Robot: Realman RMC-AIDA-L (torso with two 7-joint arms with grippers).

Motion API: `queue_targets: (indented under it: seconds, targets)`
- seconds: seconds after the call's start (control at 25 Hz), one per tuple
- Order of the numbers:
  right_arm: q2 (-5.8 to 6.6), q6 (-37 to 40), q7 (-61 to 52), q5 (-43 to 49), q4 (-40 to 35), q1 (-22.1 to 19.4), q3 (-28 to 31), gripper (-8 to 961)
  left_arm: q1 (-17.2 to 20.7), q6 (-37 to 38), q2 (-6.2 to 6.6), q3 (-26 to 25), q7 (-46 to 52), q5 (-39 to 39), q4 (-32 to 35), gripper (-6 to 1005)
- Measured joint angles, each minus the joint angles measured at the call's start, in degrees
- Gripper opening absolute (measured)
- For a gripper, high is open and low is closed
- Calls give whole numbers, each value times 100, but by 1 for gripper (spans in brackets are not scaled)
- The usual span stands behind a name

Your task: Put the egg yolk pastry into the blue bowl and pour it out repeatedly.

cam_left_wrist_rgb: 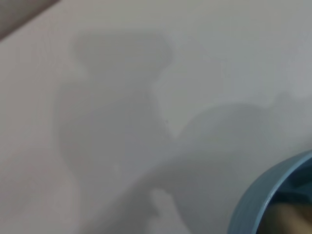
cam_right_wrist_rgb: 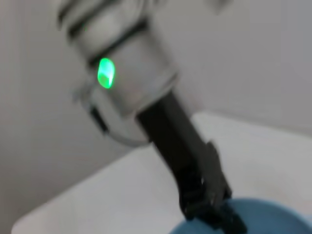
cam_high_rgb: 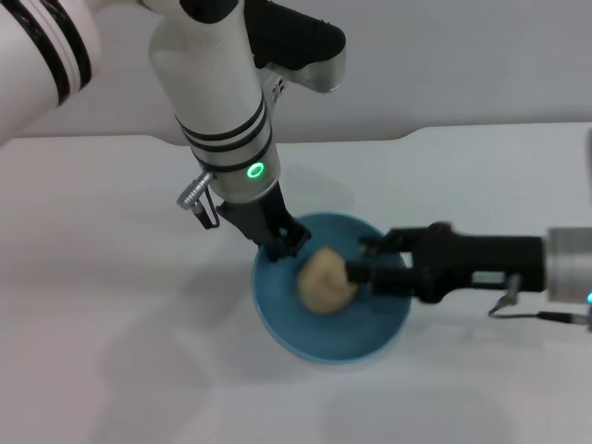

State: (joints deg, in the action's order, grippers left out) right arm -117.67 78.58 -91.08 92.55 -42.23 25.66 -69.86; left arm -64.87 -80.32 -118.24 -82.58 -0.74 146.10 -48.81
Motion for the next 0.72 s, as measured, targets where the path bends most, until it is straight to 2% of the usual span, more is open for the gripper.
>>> queue_targets:
  seconds: [0.08,0.12,0.16,0.36,0.6,0.72]
  targets:
    - [1,263,0,-1,-5,-71,462,468,43,236,1,-4,-76,129,49,10]
    - [-5,564,25,-24,-10,-188,1093,480,84,395,4,-7,-92,206,55,10]
    - [-5,564,25,-24,-10,-188,1093,479,107,493,5,-7,-98,254,57,10]
    - [-78,892,233,-93,1,-575,2561,476,395,1328,11,6,-105,624,13,11]
    - [-89,904,537,-123,476,-922,3803,473,1137,2487,11,76,-168,894,-480,9]
    - [-89,970,599,-126,733,-1024,4321,471,1857,3365,7,329,-169,999,-1073,10]
